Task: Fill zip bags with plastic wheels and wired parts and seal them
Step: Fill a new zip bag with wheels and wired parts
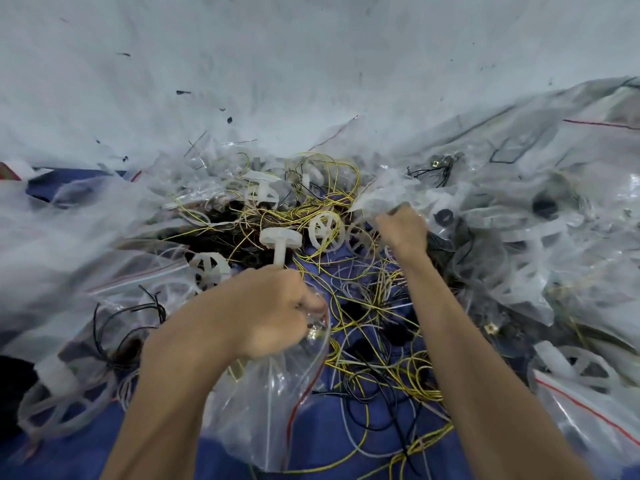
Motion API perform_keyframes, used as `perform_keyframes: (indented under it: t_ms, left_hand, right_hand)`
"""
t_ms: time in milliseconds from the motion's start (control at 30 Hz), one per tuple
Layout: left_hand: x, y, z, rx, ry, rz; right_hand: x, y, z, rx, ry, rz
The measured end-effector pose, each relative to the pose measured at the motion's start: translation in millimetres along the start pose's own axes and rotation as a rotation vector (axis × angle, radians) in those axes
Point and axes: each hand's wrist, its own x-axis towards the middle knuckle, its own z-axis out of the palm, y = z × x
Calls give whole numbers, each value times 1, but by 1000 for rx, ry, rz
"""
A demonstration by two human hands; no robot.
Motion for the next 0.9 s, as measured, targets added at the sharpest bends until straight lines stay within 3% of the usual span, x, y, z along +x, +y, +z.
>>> perform_keyframes:
  t_ms: [33, 133, 233, 367, 433, 533, 633, 800, 900]
  left_hand:
    - [-2, -1, -1, -11, 5, 5]
    - [-6, -4, -3, -32, 22, 12]
    - [-8, -7, -6, -23, 41, 7]
    - [-9, -8, -6, -6, 51, 3]
    - [-10, -7, -6, 4, 54, 7]
    - [-11, -8, -8, -12, 57, 9]
    - [-10, -9, -8, -13, 49, -2]
    - [-11, -7, -8, -20, 70, 4]
    - [-14, -10, -7, -18, 79, 12]
  right_hand:
    - [2, 0, 6, 19, 17, 47]
    - [-6, 2, 36, 57, -222, 73]
    - [-20, -5, 50, 167, -333, -60]
    - [-27, -17, 42, -141, -610, -295]
    - [-27, -22, 30, -288, -499, -267]
    - [-23, -17, 9, -309, -91, -142]
    - [-14, 6, -4, -263, -74, -45]
    - [4, 33, -7, -117, 253, -68]
    - [5, 47, -1, 9, 267, -83]
